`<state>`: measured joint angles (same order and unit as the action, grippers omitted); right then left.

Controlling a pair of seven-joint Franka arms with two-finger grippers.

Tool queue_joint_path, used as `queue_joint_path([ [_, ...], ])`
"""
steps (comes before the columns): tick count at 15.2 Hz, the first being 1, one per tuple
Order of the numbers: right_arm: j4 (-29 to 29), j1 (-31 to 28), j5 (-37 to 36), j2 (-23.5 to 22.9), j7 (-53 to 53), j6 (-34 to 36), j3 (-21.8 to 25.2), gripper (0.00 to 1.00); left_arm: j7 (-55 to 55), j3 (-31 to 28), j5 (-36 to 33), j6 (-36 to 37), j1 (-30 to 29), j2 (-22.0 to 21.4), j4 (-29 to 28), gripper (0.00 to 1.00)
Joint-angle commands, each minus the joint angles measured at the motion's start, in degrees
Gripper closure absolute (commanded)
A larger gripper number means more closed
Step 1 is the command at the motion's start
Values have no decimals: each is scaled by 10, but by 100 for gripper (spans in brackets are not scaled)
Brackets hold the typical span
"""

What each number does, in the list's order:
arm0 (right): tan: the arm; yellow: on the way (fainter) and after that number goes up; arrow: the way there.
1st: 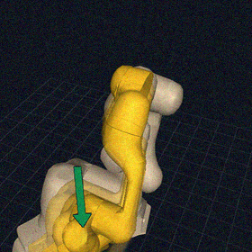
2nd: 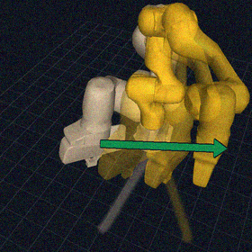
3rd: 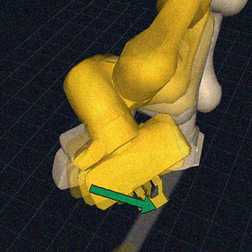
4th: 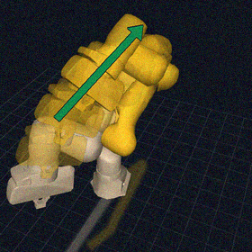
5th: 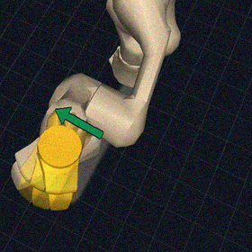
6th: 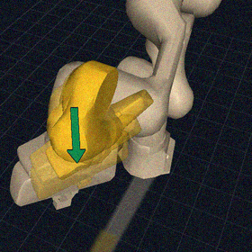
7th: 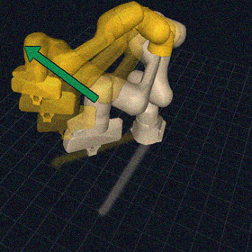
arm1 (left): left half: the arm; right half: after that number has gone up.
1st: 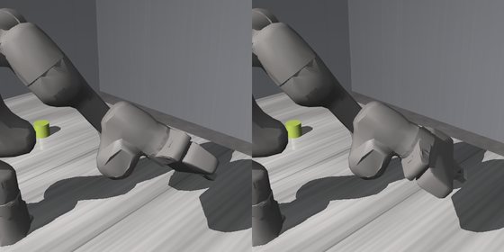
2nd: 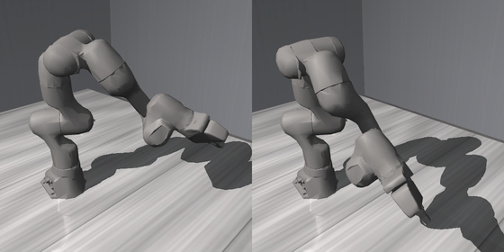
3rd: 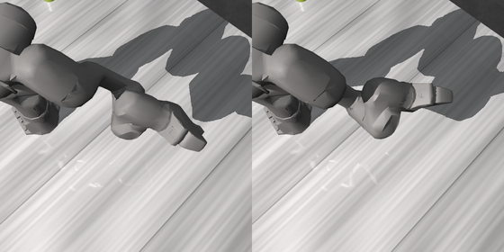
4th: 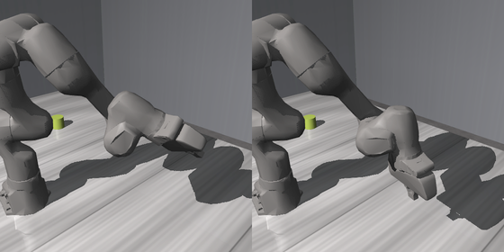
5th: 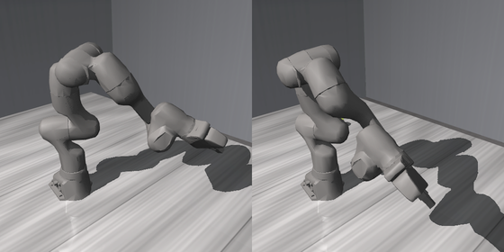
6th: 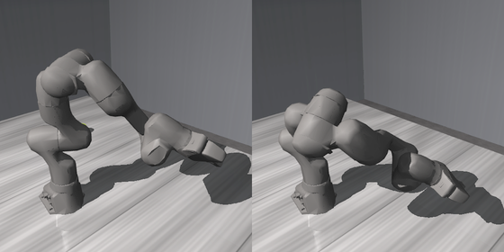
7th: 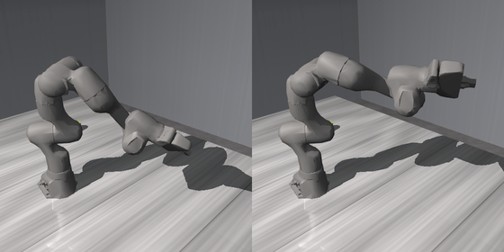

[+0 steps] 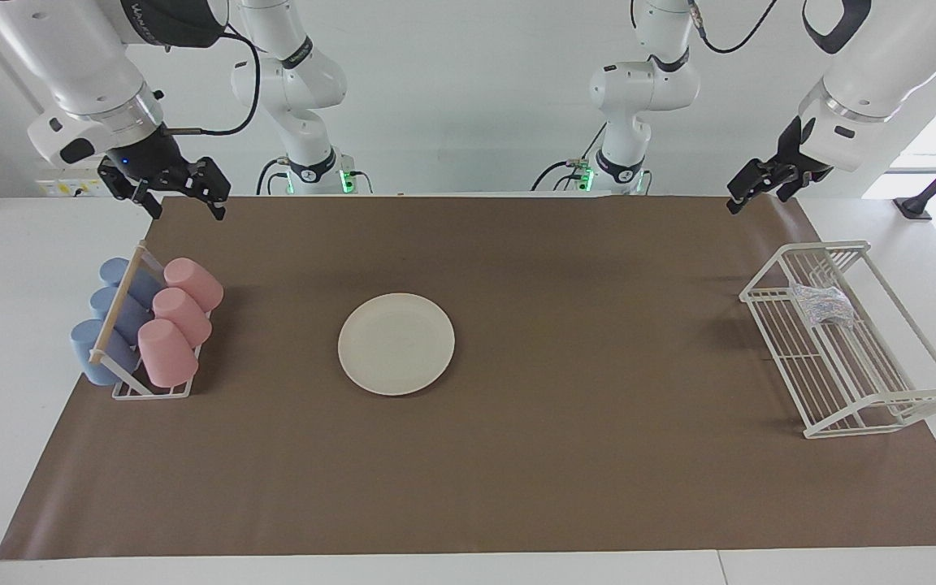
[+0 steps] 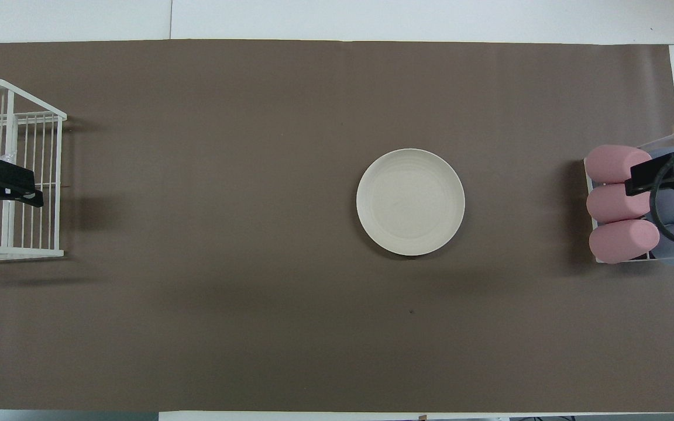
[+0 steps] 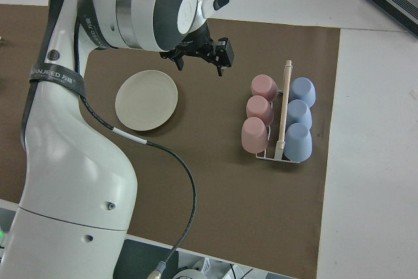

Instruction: Wipe plate with sponge

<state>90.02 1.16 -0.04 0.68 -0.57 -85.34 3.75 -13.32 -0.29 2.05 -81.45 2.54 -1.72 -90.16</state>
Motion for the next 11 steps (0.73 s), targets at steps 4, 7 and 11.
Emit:
queue_joint_path([
  [4,-11,-1,-10,-6,-13,10,-2,0,0,0,-7,-13,-1,0,1,0],
  [7,-11,0,-10,-6,-13,10,-2,0,-11,-1,-4,-34,-3,-11,-23,0],
  [11,-11,0,-10,-6,-15,10,-2,0,-26,1,-75,-67,4,-14,-47,0],
])
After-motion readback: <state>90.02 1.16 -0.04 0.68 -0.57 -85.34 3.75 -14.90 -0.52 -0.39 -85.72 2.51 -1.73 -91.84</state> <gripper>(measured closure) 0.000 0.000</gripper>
